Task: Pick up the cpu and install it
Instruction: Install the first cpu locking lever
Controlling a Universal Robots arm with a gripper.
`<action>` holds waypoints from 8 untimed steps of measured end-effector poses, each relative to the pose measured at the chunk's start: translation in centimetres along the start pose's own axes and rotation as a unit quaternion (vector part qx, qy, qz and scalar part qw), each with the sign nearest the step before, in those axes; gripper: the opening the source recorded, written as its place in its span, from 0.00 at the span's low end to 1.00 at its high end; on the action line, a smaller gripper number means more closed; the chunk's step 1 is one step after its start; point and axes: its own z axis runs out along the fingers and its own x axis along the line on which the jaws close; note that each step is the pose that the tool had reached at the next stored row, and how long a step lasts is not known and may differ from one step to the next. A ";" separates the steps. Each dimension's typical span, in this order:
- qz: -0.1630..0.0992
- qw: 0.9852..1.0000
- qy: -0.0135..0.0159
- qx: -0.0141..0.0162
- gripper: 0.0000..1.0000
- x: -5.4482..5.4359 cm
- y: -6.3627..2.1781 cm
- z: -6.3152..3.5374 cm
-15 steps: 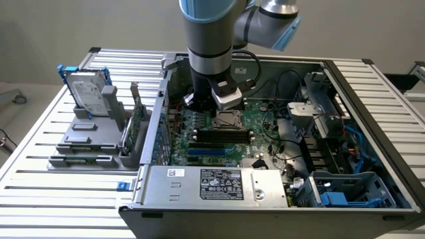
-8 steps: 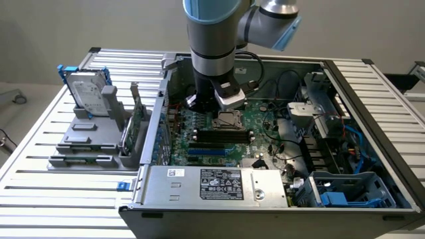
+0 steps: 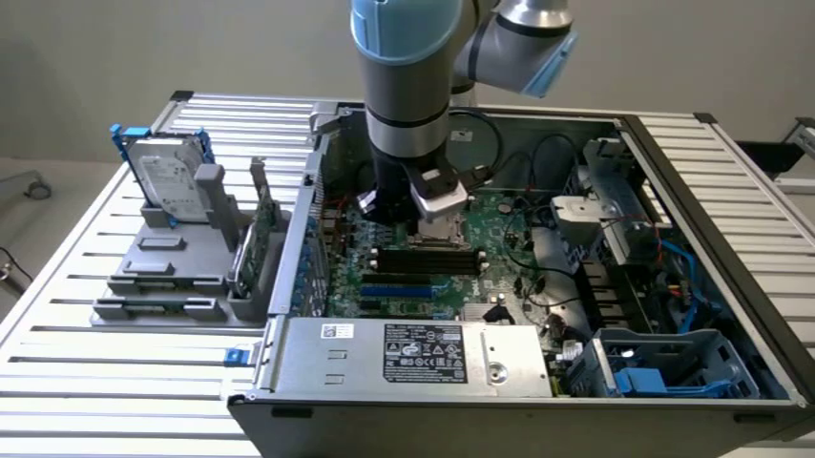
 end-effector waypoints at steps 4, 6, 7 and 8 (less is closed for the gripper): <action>0.000 1.000 0.000 -0.001 0.11 -0.2 -0.08 0.73; 0.000 1.000 0.000 -0.001 0.11 -0.4 -0.15 1.09; 0.000 1.000 0.000 -0.002 0.11 -0.5 -0.19 1.28; 0.000 1.000 0.000 -0.002 0.11 -0.6 -0.22 1.46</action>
